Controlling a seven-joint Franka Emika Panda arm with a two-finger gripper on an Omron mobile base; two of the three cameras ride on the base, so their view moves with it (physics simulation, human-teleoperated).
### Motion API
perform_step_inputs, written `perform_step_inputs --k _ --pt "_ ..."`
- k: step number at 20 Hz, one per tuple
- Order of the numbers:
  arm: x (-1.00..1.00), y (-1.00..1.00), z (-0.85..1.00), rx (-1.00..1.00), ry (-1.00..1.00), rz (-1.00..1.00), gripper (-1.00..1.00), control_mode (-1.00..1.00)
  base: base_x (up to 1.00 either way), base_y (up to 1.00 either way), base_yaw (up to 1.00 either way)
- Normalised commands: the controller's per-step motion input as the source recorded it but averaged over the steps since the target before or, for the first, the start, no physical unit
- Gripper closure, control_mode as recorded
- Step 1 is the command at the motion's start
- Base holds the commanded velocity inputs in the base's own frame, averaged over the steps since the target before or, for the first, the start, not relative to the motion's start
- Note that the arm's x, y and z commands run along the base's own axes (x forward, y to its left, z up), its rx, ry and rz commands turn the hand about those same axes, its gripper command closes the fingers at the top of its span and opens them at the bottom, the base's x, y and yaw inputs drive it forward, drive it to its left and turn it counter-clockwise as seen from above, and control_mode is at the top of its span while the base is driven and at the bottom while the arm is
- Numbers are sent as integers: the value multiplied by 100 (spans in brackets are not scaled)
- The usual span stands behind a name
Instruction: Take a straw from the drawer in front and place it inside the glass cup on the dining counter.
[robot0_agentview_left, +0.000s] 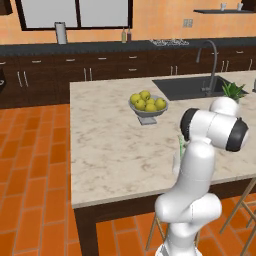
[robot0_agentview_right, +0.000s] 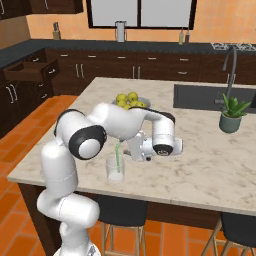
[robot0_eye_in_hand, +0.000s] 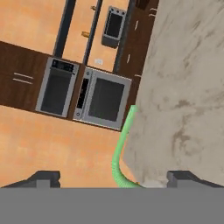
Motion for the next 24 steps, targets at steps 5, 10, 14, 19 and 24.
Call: perform_step_inputs --k 5,10,14,19,24 --pt "-2 -6 45 -19 -20 0 -100 -100 0 0 0" --pt "-40 -22 49 -38 -24 -3 -100 -100 0 0 0" --pt "-49 -17 45 -45 -18 -8 -100 -100 0 0 0" --pt "-39 -27 34 -44 -4 -11 -100 -100 0 0 0" --pt "-15 -32 18 -40 0 -13 -100 -100 0 0 0"
